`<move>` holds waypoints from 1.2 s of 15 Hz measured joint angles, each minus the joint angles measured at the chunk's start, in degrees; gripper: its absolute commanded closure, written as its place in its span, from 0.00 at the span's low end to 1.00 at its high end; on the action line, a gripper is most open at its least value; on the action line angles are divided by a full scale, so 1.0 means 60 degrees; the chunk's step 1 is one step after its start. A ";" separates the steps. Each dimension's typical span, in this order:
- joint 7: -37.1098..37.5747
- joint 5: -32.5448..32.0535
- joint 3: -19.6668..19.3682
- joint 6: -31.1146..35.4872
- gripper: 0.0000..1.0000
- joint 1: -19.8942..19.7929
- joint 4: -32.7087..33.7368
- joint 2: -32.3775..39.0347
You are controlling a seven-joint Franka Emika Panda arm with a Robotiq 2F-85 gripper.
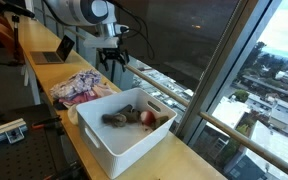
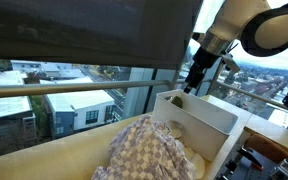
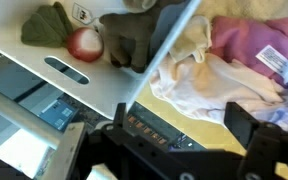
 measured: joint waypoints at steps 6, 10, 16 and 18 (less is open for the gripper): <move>-0.0334 0.0204 -0.0657 0.0127 0.00 -0.1006 0.0744 0.0562; -0.0254 0.0501 -0.0724 0.0422 0.00 -0.1207 0.2351 0.1979; -0.0170 0.0935 -0.0950 0.0484 0.00 -0.1390 0.4672 0.4257; -0.0108 0.0978 -0.1078 0.0459 0.00 -0.1497 0.5108 0.4730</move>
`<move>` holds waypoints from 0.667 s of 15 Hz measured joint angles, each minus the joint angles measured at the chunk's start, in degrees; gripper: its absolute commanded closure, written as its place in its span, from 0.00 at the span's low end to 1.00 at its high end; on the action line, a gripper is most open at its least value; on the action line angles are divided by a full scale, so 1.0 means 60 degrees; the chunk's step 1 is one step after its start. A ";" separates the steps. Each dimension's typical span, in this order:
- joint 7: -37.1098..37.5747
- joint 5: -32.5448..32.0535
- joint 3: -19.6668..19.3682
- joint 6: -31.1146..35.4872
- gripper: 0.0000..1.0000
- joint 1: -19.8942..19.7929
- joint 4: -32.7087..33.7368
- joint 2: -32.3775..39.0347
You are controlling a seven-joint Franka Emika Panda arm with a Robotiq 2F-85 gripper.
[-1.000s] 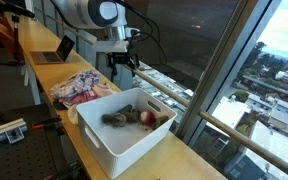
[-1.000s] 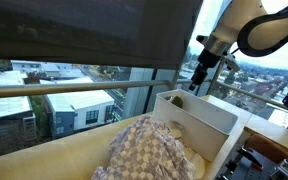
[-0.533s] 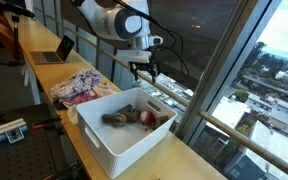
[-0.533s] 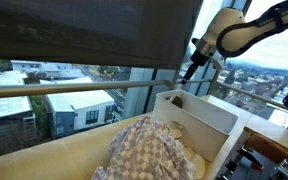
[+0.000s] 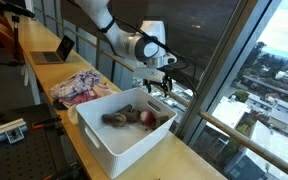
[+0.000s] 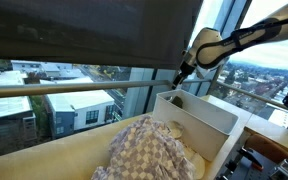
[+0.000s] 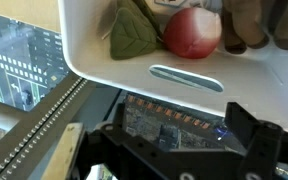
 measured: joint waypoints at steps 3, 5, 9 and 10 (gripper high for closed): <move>0.0211 0.0071 -0.0166 -0.0226 0.00 -0.0103 0.0419 0.0420; 0.0490 0.0153 -0.0233 -0.0459 0.00 -0.0108 0.0504 0.0564; 0.1115 0.0269 -0.0270 -0.0735 0.00 -0.0108 0.0496 0.0931; 0.1215 0.0351 -0.0275 -0.0738 0.00 -0.0112 0.0503 0.1067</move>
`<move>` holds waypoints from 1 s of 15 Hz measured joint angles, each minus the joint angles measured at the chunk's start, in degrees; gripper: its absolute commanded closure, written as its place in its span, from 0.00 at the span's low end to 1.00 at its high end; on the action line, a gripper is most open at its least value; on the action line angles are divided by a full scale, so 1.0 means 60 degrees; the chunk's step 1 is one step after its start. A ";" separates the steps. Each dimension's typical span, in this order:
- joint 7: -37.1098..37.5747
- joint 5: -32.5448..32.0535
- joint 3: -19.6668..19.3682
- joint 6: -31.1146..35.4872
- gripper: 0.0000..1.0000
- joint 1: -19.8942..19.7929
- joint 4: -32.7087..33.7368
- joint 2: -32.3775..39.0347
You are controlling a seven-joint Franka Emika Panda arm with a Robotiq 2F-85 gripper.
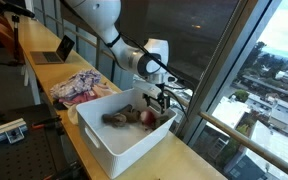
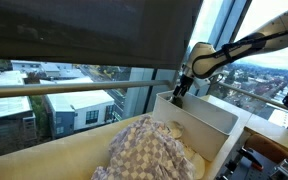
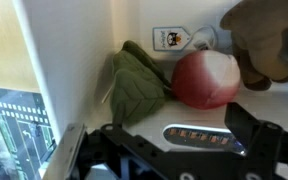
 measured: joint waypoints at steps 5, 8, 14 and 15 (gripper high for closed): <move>0.0204 0.0384 0.0054 0.0000 0.00 0.0007 0.0221 0.0636; 0.0213 0.0582 0.0202 0.0000 0.00 0.0032 0.0499 0.0936; 0.0209 0.0928 0.0296 -0.0001 0.15 -0.0043 0.1358 0.1577; 0.0206 0.0993 0.0296 -0.0001 0.26 -0.0095 0.1478 0.1689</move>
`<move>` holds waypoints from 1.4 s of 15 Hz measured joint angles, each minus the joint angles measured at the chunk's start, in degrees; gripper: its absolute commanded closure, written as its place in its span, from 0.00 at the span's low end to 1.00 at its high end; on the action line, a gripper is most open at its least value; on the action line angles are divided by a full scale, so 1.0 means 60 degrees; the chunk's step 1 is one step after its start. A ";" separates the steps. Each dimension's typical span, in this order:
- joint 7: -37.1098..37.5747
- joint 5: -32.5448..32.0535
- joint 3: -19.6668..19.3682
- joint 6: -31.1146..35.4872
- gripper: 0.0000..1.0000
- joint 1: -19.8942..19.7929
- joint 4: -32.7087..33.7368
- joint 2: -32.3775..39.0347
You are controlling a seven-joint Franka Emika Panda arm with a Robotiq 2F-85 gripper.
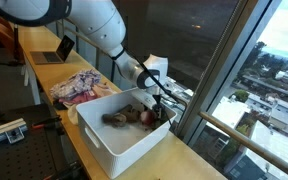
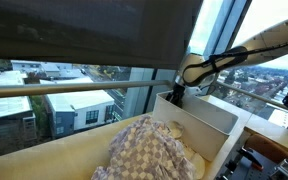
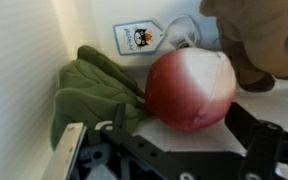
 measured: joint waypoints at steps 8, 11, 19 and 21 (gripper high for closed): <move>-0.0048 0.0294 0.0126 -0.0003 0.85 -0.0228 0.0190 0.0388; -0.0184 0.0438 0.0196 -0.0005 1.00 -0.0343 0.0132 0.0290; -0.0522 0.0516 0.0452 -0.0042 0.96 -0.0492 -0.1857 -0.2831; -0.0580 0.0516 0.0651 -0.0084 0.96 -0.0363 -0.2473 -0.3771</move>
